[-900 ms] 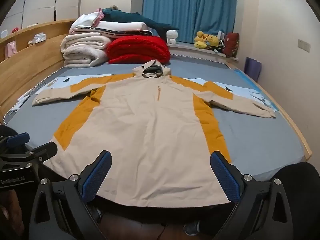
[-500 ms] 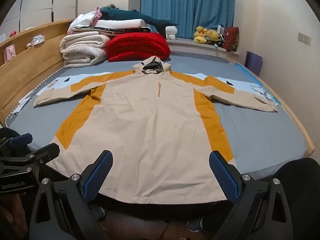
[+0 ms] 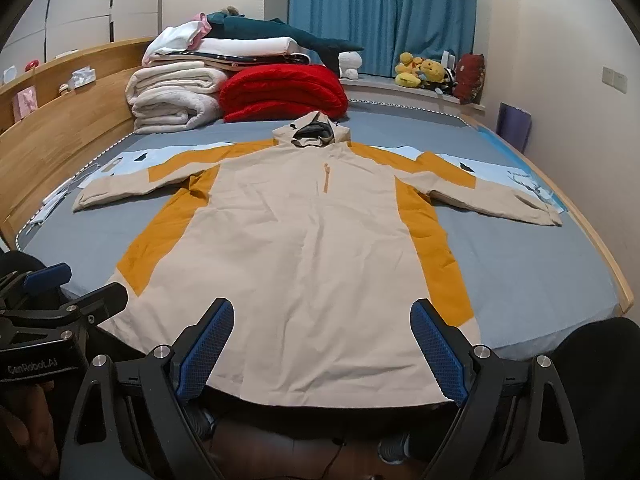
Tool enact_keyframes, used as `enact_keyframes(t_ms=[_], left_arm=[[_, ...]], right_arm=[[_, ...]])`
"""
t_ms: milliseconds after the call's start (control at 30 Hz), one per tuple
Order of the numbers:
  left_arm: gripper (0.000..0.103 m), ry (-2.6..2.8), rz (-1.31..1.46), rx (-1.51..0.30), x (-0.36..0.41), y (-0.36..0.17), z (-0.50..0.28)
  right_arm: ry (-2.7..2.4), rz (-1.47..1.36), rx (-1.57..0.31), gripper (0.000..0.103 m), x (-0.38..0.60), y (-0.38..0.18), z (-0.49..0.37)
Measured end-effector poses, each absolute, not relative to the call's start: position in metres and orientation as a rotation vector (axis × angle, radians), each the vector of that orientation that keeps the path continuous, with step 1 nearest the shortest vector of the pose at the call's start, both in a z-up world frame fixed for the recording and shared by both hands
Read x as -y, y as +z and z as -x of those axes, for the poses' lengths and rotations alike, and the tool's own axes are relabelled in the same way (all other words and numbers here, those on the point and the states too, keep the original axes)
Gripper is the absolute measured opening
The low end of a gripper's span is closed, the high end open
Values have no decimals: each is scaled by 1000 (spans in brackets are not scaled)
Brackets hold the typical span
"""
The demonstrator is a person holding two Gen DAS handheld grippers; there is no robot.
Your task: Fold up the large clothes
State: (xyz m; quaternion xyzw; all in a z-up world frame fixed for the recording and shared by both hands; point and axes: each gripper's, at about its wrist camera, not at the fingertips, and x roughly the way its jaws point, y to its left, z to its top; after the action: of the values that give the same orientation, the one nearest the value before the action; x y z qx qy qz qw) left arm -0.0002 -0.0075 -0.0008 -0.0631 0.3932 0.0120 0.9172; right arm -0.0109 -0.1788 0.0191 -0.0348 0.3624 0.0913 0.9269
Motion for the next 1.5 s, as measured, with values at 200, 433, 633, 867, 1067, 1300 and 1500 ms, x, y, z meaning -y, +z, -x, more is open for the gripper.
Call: enact_keyframes(t_ms=[200, 433, 633, 867, 1067, 1300, 1500], left_arm=[[100, 26, 130, -809, 8, -1, 0], [100, 25, 129, -809, 9, -2, 0], [100, 25, 131, -811, 10, -3, -1], [100, 26, 129, -810, 8, -2, 0], [100, 25, 129, -810, 10, -2, 0], [100, 25, 131, -811, 8, -2, 0], [100, 26, 132, -813, 7, -6, 1]], right_arm=[[186, 67, -748, 90, 177, 21, 11], [184, 69, -748, 90, 177, 21, 10], [182, 68, -750, 90, 176, 20, 11], [180, 68, -749, 90, 177, 20, 10], [181, 67, -750, 90, 177, 20, 10], [182, 69, -751, 90, 176, 20, 10], [180, 66, -751, 90, 176, 20, 10]])
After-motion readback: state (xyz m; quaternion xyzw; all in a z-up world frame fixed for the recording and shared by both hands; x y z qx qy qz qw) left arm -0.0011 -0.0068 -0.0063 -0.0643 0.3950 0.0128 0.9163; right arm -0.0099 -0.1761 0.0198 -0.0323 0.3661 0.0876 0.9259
